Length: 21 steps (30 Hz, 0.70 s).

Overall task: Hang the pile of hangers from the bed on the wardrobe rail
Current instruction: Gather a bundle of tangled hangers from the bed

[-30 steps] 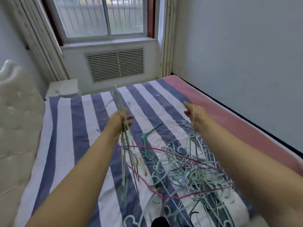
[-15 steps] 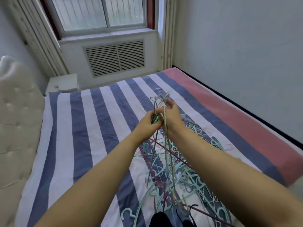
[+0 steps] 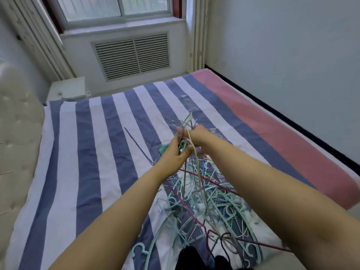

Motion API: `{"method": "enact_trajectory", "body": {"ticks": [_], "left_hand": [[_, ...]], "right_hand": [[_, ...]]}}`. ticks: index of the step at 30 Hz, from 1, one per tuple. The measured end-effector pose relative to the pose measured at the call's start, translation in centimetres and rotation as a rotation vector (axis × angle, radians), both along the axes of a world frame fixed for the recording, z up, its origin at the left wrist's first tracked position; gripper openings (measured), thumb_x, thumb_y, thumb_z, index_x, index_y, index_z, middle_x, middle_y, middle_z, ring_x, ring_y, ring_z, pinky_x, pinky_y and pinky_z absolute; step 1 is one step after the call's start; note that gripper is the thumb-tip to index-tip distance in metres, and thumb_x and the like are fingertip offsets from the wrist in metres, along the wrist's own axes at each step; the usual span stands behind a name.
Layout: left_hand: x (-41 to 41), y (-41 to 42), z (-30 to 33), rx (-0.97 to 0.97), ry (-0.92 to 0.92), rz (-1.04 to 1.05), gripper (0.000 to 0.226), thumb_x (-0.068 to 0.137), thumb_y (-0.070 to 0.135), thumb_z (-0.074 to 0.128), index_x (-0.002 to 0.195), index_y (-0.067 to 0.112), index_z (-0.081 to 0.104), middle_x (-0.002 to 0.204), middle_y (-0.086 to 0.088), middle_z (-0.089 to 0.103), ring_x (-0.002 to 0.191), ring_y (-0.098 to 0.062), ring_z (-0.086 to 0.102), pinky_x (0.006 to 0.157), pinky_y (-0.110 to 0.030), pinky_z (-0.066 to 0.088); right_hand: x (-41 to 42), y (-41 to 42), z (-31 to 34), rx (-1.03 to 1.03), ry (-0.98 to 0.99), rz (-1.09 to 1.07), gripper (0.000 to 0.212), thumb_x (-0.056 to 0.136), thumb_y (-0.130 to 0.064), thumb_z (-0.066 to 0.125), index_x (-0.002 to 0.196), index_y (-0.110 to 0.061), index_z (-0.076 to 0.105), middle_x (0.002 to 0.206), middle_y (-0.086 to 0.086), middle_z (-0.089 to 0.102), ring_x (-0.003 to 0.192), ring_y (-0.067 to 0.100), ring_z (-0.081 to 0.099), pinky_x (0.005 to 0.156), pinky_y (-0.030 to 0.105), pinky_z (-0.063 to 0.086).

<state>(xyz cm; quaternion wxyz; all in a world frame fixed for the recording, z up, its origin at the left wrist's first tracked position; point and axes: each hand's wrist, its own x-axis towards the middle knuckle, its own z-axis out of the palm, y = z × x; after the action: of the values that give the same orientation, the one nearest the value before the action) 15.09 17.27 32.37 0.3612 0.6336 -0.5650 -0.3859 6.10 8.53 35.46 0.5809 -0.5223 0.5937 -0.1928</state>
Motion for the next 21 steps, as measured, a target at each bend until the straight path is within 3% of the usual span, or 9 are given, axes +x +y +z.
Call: {"method": "enact_trajectory", "body": {"ticks": [2,4,5,7,10,12,14,17,21], "left_hand": [[-0.6,-0.2,-0.7,0.044,-0.016,0.032,0.066,0.097,0.047,0.039,0.149,0.01,0.023,0.149,-0.013,0.04,0.135,-0.024,0.04,0.109,-0.031,0.032],[-1.3,-0.4,-1.8,0.114,-0.043,0.021,0.076,0.092,0.059,0.034,0.15,0.012,0.02,0.151,-0.012,0.037,0.134,-0.026,0.041,0.106,-0.032,0.033],[-1.7,-0.5,-2.3,0.148,-0.052,0.027,0.084,0.086,0.065,0.032,0.15,0.012,0.017,0.152,-0.012,0.035,0.134,-0.027,0.041,0.104,-0.033,0.035],[-2.4,-1.1,-3.1,0.2,-0.047,0.079,0.088,0.085,0.067,0.032,0.149,0.009,0.015,0.153,-0.014,0.033,0.134,-0.029,0.041,0.103,-0.034,0.036],[-3.2,-2.4,-3.7,0.231,-0.06,0.174,0.067,0.094,0.057,0.041,0.142,0.011,0.028,0.146,-0.014,0.037,0.13,-0.03,0.042,0.099,-0.035,0.036],[-3.7,-2.6,-3.6,0.239,-0.097,0.227,0.056,0.096,0.054,0.043,0.136,0.016,0.037,0.138,-0.009,0.033,0.123,-0.029,0.044,0.088,-0.03,0.033],[-4.0,-2.7,-3.7,0.214,-0.108,0.272,0.051,0.095,0.053,0.047,0.133,0.018,0.044,0.13,-0.005,0.03,0.119,-0.027,0.048,0.087,-0.027,0.033],[-3.2,-2.9,-4.3,0.19,-0.13,0.287,0.058,0.089,0.059,0.051,0.132,0.02,0.05,0.126,-0.001,0.028,0.121,-0.028,0.05,0.1,-0.031,0.038],[-1.9,-2.9,-3.6,0.252,-0.338,0.288,0.066,0.085,0.07,0.049,0.136,0.028,0.052,0.139,-0.003,0.026,0.126,-0.031,0.035,0.11,-0.039,0.034]], "right_hand": [[-1.1,-0.7,-0.3,0.016,0.258,0.253,0.065,0.083,-0.056,0.062,0.115,0.0,0.051,0.095,0.022,0.064,0.075,0.033,0.064,0.057,0.038,0.057],[-2.0,-1.0,-0.7,0.047,0.33,0.33,0.055,0.086,-0.055,0.059,0.093,-0.001,0.052,0.078,0.021,0.063,0.062,0.03,0.063,0.058,0.037,0.058],[-2.2,-1.2,-1.0,0.077,0.299,0.318,0.049,0.087,-0.052,0.059,0.088,-0.004,0.052,0.071,0.018,0.06,0.058,0.027,0.06,0.062,0.038,0.059],[-2.2,-1.7,-2.3,0.123,0.169,0.212,0.042,0.087,-0.042,0.065,0.096,-0.002,0.054,0.066,0.015,0.056,0.056,0.024,0.056,0.069,0.04,0.058],[-1.2,-2.4,-4.9,0.207,-0.116,-0.063,0.049,0.084,-0.024,0.072,0.116,0.007,0.054,0.075,0.015,0.057,0.064,0.024,0.058,0.065,0.035,0.053],[-0.9,-2.5,-6.3,0.2,-0.252,-0.187,0.05,0.08,-0.018,0.075,0.118,0.01,0.056,0.083,0.018,0.062,0.074,0.03,0.062,0.074,0.04,0.056],[-0.9,-3.0,-7.2,0.176,-0.303,-0.219,0.046,0.08,-0.02,0.076,0.113,0.008,0.061,0.093,0.018,0.066,0.085,0.032,0.064,0.083,0.045,0.055],[-1.1,-2.9,-7.5,0.196,-0.34,-0.237,0.04,0.081,-0.024,0.074,0.109,0.002,0.064,0.092,0.015,0.067,0.082,0.03,0.065,0.072,0.041,0.057],[-1.0,-2.6,-7.7,0.173,-0.472,-0.289,0.029,0.084,-0.017,0.071,0.108,-0.004,0.063,0.09,0.012,0.067,0.079,0.028,0.064,0.061,0.032,0.051]]}}
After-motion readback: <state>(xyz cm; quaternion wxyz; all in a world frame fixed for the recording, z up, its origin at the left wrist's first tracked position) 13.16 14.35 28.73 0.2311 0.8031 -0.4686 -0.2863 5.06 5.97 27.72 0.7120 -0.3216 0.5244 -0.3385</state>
